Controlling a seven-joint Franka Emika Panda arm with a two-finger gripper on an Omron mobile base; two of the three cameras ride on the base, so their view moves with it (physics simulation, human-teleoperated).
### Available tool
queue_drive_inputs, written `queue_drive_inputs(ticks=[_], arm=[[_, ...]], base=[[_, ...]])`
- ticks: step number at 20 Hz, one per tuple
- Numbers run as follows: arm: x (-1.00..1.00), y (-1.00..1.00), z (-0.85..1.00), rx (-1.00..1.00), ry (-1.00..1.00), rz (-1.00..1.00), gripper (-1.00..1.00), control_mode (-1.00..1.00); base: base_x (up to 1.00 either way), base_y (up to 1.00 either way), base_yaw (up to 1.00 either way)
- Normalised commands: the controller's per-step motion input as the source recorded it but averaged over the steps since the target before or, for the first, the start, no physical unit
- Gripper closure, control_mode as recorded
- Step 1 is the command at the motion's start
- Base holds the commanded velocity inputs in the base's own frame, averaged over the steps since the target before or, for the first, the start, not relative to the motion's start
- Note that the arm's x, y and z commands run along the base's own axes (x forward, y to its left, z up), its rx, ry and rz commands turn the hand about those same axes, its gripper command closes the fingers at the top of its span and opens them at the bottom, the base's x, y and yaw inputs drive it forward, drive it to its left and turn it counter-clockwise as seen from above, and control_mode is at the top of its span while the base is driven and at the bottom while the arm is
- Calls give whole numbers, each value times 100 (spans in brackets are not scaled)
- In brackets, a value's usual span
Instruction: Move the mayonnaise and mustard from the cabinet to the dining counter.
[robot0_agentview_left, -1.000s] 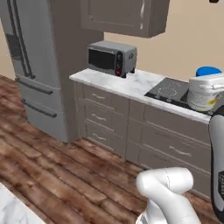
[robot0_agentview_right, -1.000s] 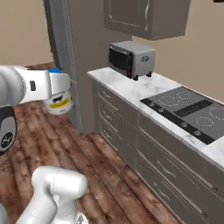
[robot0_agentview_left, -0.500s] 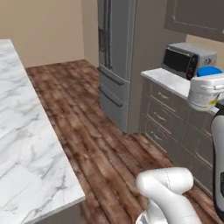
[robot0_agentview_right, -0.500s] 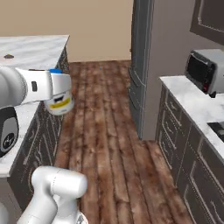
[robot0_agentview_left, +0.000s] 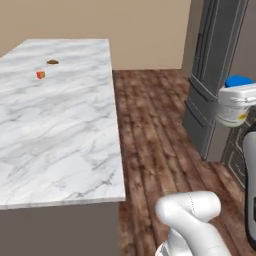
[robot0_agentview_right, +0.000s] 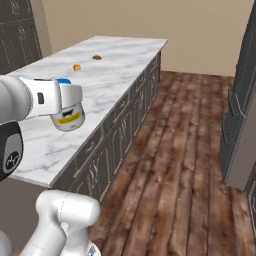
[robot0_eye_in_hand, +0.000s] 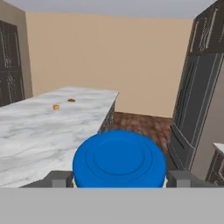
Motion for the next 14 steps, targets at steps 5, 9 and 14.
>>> queue_drive_inputs(ticks=[5,9,14], arm=[[0,0,0,0,0,0,100,100],[0,0,0,0,0,0,100,100],[0,0,0,0,0,0,100,100]], base=[[15,5,30],[0,31,4],[0,86,-7]])
